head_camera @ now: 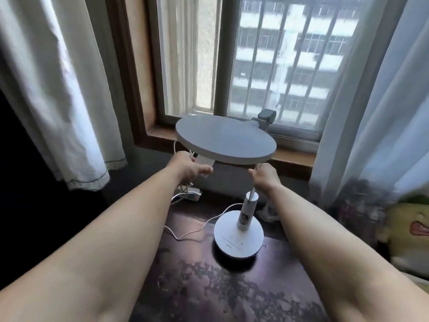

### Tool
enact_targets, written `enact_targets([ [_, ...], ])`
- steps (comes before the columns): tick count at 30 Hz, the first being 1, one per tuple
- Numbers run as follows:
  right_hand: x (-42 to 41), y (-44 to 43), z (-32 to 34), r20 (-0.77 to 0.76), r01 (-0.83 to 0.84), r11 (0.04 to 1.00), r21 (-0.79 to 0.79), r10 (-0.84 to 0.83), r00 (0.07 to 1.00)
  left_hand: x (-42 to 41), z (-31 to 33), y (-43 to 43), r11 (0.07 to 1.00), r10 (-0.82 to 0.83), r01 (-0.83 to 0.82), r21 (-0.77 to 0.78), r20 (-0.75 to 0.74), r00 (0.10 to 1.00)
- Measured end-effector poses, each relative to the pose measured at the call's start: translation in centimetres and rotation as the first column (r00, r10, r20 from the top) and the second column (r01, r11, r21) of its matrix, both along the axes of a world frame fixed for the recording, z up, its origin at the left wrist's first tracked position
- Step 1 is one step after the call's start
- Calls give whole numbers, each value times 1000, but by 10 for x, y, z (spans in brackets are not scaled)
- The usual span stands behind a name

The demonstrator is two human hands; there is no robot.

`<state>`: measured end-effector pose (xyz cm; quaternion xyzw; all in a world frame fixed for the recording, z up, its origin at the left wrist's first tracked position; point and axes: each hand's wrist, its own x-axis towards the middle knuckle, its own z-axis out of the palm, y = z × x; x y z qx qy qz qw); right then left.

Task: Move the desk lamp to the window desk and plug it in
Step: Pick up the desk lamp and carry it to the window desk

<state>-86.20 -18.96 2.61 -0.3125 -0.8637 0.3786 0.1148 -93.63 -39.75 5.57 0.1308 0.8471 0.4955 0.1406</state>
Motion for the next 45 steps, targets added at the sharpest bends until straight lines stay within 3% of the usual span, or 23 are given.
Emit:
enact_targets([
  [14, -69, 34, -38, 50, 17, 1000, -3, -17, 999, -45, -64, 32, 997, -52, 62, -47, 200, 978],
  [25, -99, 42, -41, 84, -85, 996, 16, 84, 993, -54, -92, 56, 994, -7, 28, -108, 187, 982],
  [40, -95, 43, -47, 99, -4, 999, 33, 0, 995, -44, -102, 60, 991, -1, 24, -130, 175, 985],
  [43, -85, 35, -46, 200, 0, 1000, 10, -2, 980, -44, -103, 55, 992, -14, 36, -122, 184, 983],
  [45, -78, 25, -47, 337, 15, 996, -92, 17, 941, -45, -101, 51, 992, -29, 51, -119, 179, 983],
])
